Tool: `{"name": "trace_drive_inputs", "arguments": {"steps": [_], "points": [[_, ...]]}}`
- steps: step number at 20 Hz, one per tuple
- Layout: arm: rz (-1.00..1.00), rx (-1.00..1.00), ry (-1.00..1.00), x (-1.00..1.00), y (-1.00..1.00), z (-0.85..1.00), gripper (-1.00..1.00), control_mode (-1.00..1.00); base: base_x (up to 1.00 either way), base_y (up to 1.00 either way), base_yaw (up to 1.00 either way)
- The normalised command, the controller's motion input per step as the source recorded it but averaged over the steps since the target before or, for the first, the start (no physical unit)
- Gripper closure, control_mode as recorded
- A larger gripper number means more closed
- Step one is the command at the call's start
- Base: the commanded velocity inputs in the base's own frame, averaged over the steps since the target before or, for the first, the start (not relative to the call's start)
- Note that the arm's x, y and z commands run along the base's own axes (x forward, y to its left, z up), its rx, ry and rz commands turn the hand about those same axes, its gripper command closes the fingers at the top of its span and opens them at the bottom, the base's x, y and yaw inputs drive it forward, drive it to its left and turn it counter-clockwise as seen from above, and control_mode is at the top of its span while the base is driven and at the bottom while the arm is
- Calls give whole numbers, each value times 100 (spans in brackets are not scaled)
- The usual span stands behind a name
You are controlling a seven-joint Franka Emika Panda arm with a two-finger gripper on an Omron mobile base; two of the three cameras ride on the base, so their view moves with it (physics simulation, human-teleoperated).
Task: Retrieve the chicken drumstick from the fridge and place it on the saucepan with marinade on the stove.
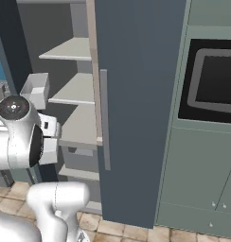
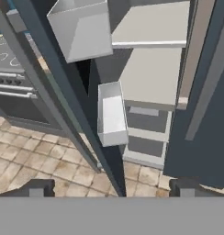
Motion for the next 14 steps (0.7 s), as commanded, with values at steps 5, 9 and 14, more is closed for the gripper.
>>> {"name": "trace_drive_inputs", "arguments": {"steps": [5, 9, 14], "points": [[33, -1, -46, 10, -7, -30, -100, -100, 0, 0, 0], [28, 0, -41, 2, 0, 0, -100, -100, 0, 0, 0], [18, 5, -24, 16, 0, 0, -100, -100, 0, 0, 0]]}}
